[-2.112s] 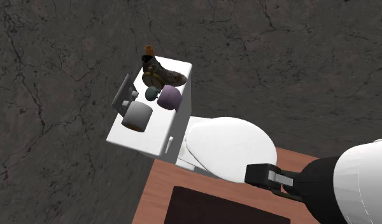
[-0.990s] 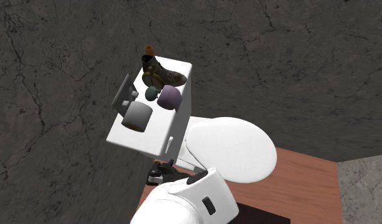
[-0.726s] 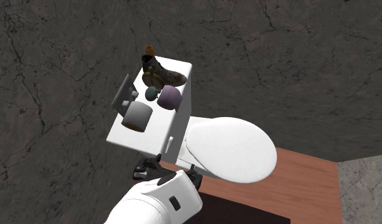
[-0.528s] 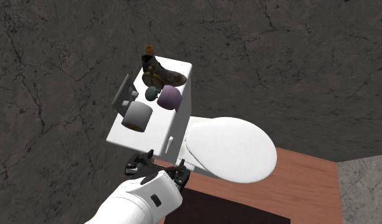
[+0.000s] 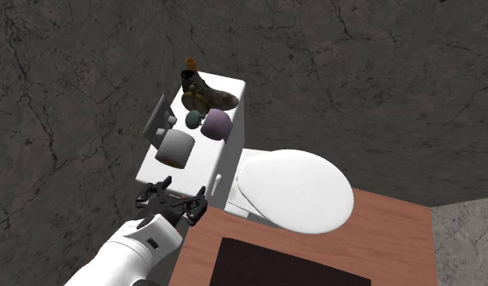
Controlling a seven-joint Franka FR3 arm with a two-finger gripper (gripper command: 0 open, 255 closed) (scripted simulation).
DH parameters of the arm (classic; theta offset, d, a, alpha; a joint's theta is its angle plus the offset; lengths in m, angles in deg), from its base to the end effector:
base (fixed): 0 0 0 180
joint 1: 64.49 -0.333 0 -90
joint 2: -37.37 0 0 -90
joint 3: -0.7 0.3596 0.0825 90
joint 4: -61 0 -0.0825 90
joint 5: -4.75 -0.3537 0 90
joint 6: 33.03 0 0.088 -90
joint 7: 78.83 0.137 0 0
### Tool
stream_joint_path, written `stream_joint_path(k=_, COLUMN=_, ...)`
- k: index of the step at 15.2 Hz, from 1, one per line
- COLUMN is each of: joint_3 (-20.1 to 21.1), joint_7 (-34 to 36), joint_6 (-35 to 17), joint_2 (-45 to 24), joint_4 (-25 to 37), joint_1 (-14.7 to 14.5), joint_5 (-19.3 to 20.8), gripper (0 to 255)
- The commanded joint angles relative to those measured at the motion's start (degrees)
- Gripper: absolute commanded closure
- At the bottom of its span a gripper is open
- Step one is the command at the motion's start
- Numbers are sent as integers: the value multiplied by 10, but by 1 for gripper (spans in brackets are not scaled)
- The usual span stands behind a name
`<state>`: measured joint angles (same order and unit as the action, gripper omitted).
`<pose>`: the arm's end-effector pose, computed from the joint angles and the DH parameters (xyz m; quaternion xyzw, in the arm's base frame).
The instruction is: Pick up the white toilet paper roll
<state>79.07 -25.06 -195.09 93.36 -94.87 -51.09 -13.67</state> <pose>0.1880 0.3580 0.3790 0.8974 -0.0145 0.4406 0.0180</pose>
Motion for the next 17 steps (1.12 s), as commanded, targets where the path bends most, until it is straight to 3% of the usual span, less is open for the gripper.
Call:
stream_joint_path(k=1, joint_3=72, joint_7=42, joint_6=-33, joint_2=22, joint_4=27, joint_1=58, joint_5=0, gripper=0)
stream_joint_path(k=4, joint_3=154, joint_7=95, joint_6=-56, joint_2=80, joint_4=81, joint_1=133, joint_5=-5, gripper=0)
stream_joint_path(k=8, joint_3=222, joint_7=161, joint_6=-60, joint_2=182, joint_4=167, joint_1=209, joint_5=-12, gripper=0)
stream_joint_path(k=14, joint_3=249, joint_7=257, joint_6=-19, joint_2=353, joint_4=322, joint_1=295, joint_5=-14, gripper=0)
stream_joint_path(k=17, joint_3=261, joint_7=271, joint_6=-19, joint_2=366, joint_4=328, joint_1=298, joint_5=-19, gripper=0)
